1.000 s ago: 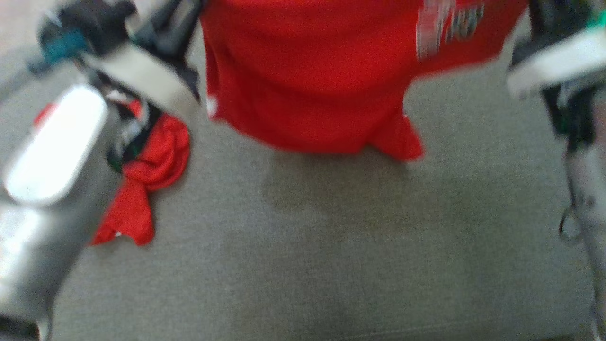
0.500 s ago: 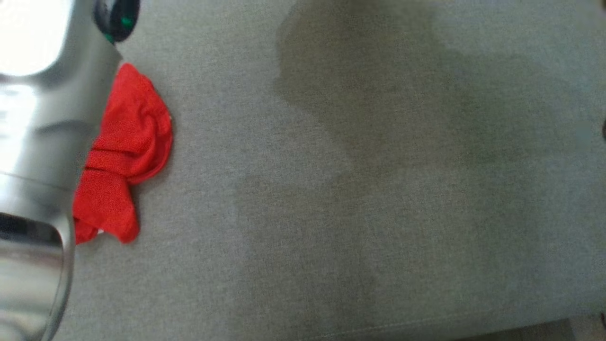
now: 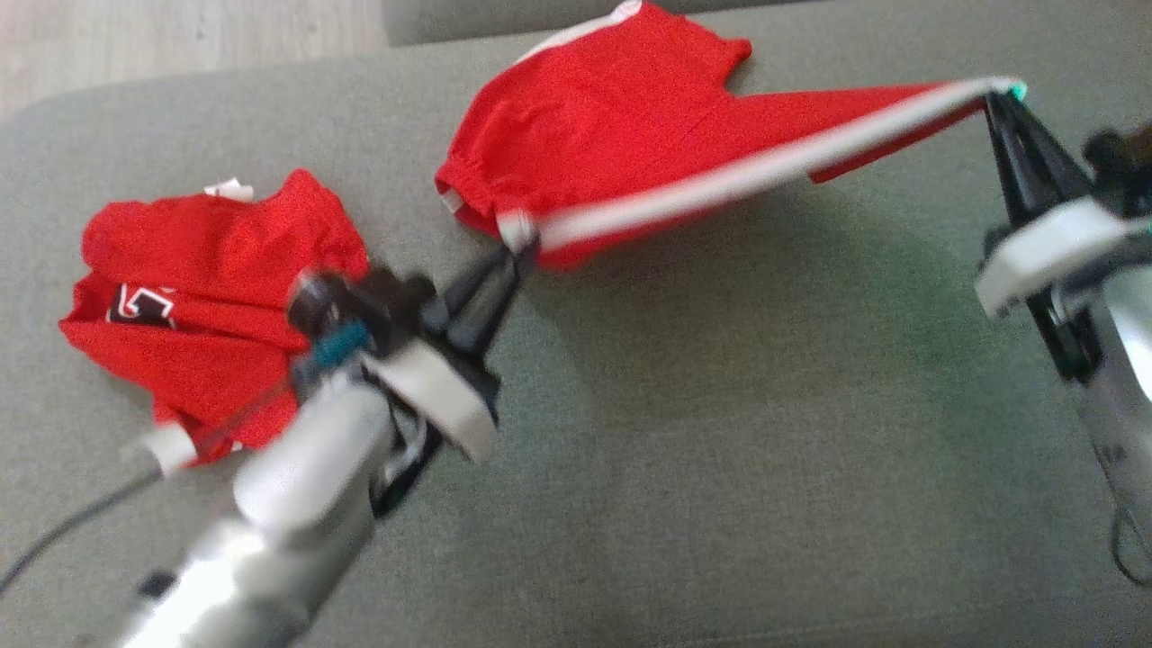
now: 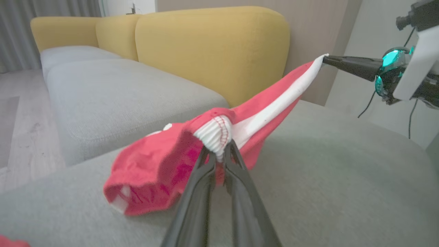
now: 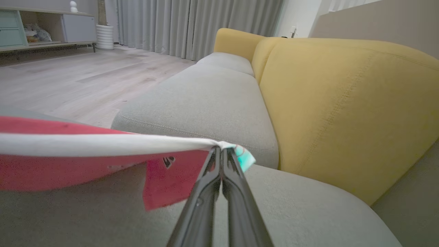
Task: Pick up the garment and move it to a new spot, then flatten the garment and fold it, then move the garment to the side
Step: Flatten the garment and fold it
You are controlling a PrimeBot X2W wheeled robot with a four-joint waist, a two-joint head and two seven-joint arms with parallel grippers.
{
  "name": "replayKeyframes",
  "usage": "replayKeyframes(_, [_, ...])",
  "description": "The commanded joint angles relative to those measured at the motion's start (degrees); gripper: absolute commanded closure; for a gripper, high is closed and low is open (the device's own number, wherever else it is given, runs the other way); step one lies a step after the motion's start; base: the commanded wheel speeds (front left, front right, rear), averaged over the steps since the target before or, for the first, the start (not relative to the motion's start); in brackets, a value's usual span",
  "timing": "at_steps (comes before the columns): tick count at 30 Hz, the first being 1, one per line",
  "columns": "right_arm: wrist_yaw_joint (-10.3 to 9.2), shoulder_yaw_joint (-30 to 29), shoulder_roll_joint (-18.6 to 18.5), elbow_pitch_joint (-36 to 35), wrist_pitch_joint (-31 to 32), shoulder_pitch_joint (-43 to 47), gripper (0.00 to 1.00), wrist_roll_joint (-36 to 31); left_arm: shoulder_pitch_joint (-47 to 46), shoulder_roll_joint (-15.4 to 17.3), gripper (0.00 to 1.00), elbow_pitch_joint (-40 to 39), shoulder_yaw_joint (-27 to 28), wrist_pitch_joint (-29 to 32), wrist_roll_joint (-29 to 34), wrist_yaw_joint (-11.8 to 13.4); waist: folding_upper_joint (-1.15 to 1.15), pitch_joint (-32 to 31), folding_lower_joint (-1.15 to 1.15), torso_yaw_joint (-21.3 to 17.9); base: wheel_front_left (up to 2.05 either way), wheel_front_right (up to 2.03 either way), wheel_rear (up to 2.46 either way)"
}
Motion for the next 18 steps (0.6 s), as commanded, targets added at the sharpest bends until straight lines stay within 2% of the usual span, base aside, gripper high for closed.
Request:
replayKeyframes(1, [-0.04, -0.57, -2.44, -2.83, -0.36, 1.51, 1.00, 0.92, -0.60, 2.22, 1.00, -2.38, 1.29, -0.57, -0.15, 0.11, 0.00, -1.59, 0.01, 0.37, 0.00, 0.00, 0.00])
replayKeyframes(5, [-0.04, -1.70, -5.03, -7.03, -0.36, 9.77, 1.00, 2.30, 6.06, 2.85, 1.00, -5.93, -0.78, -0.60, -0.11, 1.42, 0.00, -3.91, 0.01, 0.19, 0.00, 0.00, 0.00])
replayKeyframes(10, [-0.04, -5.97, -6.89, -13.49, 0.97, 19.54, 1.00, 3.89, 11.90, 3.56, 1.00, -11.25, -2.26, 0.44, -0.60, 4.00, 0.00, -6.26, 0.01, 0.02, 0.00, 0.00, 0.00])
replayKeyframes(14, [-0.04, -8.54, -7.03, -20.73, 3.62, 27.01, 1.00, 2.93, 15.04, 4.52, 1.00, -15.70, -3.36, 1.96, -0.66, 5.89, 0.00, -7.15, 0.01, -0.42, 0.00, 0.00, 0.00])
replayKeyframes(16, [-0.04, -10.48, -5.56, -23.88, 4.65, 29.25, 1.00, 2.65, 15.76, 5.00, 1.00, -17.30, -3.60, 2.48, -0.52, 6.73, 0.00, -7.00, 0.01, -0.51, 0.00, 0.00, 0.00])
replayKeyframes(17, [-0.04, -11.68, -4.52, -25.32, 5.17, 29.96, 0.75, 2.46, 15.75, 5.28, 1.00, -17.87, -3.78, 2.68, -0.03, 7.22, 0.00, -6.82, 0.01, -0.45, 0.00, 0.00, 0.00])
replayKeyframes(18, [-0.04, -12.82, -3.47, -26.76, 5.48, 30.41, 0.05, 1.81, 15.68, 5.49, 1.00, -18.32, -3.90, 2.75, 0.47, 7.73, 0.00, -6.62, 0.01, -0.39, 0.00, 0.00, 0.00])
